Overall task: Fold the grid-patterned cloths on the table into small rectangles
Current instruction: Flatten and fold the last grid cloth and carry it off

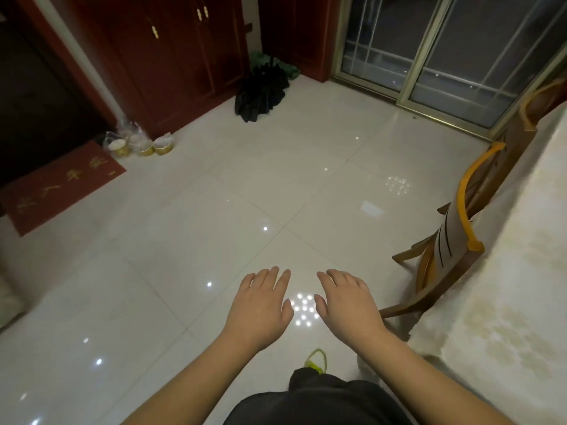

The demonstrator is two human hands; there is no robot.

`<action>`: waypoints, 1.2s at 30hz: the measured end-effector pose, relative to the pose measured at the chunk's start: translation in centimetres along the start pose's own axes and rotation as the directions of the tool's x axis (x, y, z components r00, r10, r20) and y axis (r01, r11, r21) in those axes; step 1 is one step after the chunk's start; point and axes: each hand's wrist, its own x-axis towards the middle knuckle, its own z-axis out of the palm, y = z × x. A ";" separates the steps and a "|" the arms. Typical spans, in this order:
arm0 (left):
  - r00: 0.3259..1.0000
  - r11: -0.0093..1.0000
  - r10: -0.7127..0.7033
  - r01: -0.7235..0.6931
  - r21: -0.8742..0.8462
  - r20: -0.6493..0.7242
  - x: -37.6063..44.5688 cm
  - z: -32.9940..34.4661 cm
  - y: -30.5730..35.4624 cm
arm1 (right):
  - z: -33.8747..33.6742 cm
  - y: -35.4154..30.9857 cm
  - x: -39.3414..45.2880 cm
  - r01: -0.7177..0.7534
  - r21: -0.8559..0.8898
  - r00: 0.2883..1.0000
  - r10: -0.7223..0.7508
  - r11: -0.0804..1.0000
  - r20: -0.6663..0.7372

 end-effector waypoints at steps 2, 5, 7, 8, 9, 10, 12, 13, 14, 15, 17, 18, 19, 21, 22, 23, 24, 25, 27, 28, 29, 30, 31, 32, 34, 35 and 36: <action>1.000 1.000 0.020 -0.020 0.010 0.003 3.2 -0.7 0.2 | -0.3 1.9 2.3 -0.028 -0.003 1.000 0.028 1.000 -0.010; 0.999 0.999 0.044 -0.044 0.021 0.007 7.2 -1.6 0.3 | -1.0 3.6 5.6 -0.062 -0.008 0.998 0.061 0.998 -0.023; 0.998 0.998 0.063 -0.063 0.030 0.007 9.5 -2.0 0.0 | -1.4 4.2 7.4 -0.085 0.008 0.996 0.085 0.996 -0.020; 0.998 0.997 0.065 -0.066 0.033 0.016 10.7 -2.3 -0.3 | -1.5 4.6 8.4 -0.105 0.005 0.994 0.105 0.995 -0.036; 0.998 0.997 0.064 -0.065 0.033 0.027 11.9 -2.6 -0.7 | -1.6 4.9 9.4 -0.127 -0.009 0.991 0.126 0.992 -0.042; 0.997 0.997 0.067 -0.068 0.030 0.031 13.2 -2.7 -1.2 | -1.7 5.1 10.4 -0.150 -0.022 0.988 0.149 0.989 -0.031; 0.996 0.996 0.082 -0.083 0.021 0.024 16.0 -2.8 -2.3 | -1.5 5.7 12.4 -0.185 -0.038 0.982 0.185 0.982 -0.027; 0.995 0.995 0.093 -0.093 0.016 0.021 17.4 -2.8 -2.8 | -1.3 6.0 13.4 -0.200 -0.048 0.980 0.199 0.979 -0.023; 0.994 0.994 0.105 -0.105 0.014 0.018 18.8 -2.9 -3.4 | -1.1 6.3 14.5 -0.212 -0.066 0.977 0.211 0.975 -0.022; 0.993 0.993 0.116 -0.116 0.013 0.017 20.3 -3.0 -4.0 | -1.1 6.5 15.7 -0.223 -0.082 0.975 0.222 0.971 -0.017; 0.990 0.990 0.144 -0.144 0.007 0.005 23.7 -3.2 -5.2 | -1.0 6.9 18.4 -0.245 -0.105 0.970 0.245 0.964 -0.013; 0.987 0.987 0.159 -0.159 0.003 -0.007 25.5 -3.2 -5.9 | -1.1 7.1 19.9 -0.250 -0.118 0.968 0.250 0.961 -0.014; 0.985 0.985 0.173 -0.173 -0.004 -0.015 27.2 -3.4 -6.6 | -1.2 7.3 21.5 -0.262 -0.129 0.965 0.262 0.956 -0.022; 0.979 0.979 0.204 -0.205 -0.015 -0.023 30.6 -4.0 -7.8 | -1.7 7.8 24.7 -0.299 -0.147 0.954 0.296 0.943 -0.037; 0.975 0.975 0.221 -0.221 -0.012 -0.028 32.1 -4.4 -8.3 | -2.1 8.0 26.2 -0.314 -0.152 0.950 0.309 0.937 -0.051; 0.971 0.971 0.239 -0.239 -0.010 -0.027 33.7 -4.9 -8.7 | -2.5 8.3 27.7 -0.325 -0.150 0.946 0.319 0.934 -0.066; 0.965 0.965 0.260 -0.260 -0.011 -0.023 35.3 -5.3 -9.0 | -2.8 8.5 28.9 -0.336 -0.141 0.941 0.327 0.931 -0.083; 0.958 0.959 0.285 -0.285 -0.008 -0.024 36.7 -5.7 -9.2 | -3.1 8.8 29.9 -0.350 -0.133 0.936 0.340 0.927 -0.097; 0.943 0.943 0.333 -0.333 0.006 -0.032 39.3 -6.4 -9.6 | -3.7 9.6 31.6 -0.382 -0.121 0.922 0.367 0.916 -0.127; 0.934 0.934 0.356 -0.356 0.009 -0.032 40.6 -6.7 -9.6 | -3.9 10.1 32.3 -0.401 -0.116 0.912 0.384 0.909 -0.146; 0.926 0.926 0.377 -0.377 0.009 -0.034 41.9 -7.0 -9.4 | -4.0 10.6 32.9 -0.418 -0.111 0.903 0.400 0.901 -0.158; 0.918 0.919 0.394 -0.394 0.011 -0.037 43.1 -7.2 -9.2 | -4.1 11.3 33.5 -0.437 -0.108 0.893 0.417 0.893 -0.166; 0.911 0.911 0.412 -0.411 0.013 -0.034 44.4 -7.3 -8.8 | -4.2 12.0 34.0 -0.460 -0.103 0.882 0.440 0.882 -0.170; 0.903 0.903 0.429 -0.429 0.015 -0.027 45.6 -7.5 -8.3 | -4.3 12.7 34.5 -0.484 -0.099 0.869 0.464 0.869 -0.172; 0.886 0.886 0.463 -0.463 0.014 -0.011 48.3 -7.5 -7.1 | -4.6 14.5 35.6 -0.527 -0.088 0.845 0.511 0.845 -0.156; 0.877 0.877 0.480 -0.480 0.017 -0.006 49.6 -7.5 -6.4 | -4.8 15.4 36.2 -0.544 -0.085 0.835 0.530 0.835 -0.147; 0.868 0.868 0.497 -0.497 0.022 -0.001 50.9 -7.5 -5.7 | -4.8 16.4 36.7 -0.559 -0.080 0.826 0.546 0.825 -0.143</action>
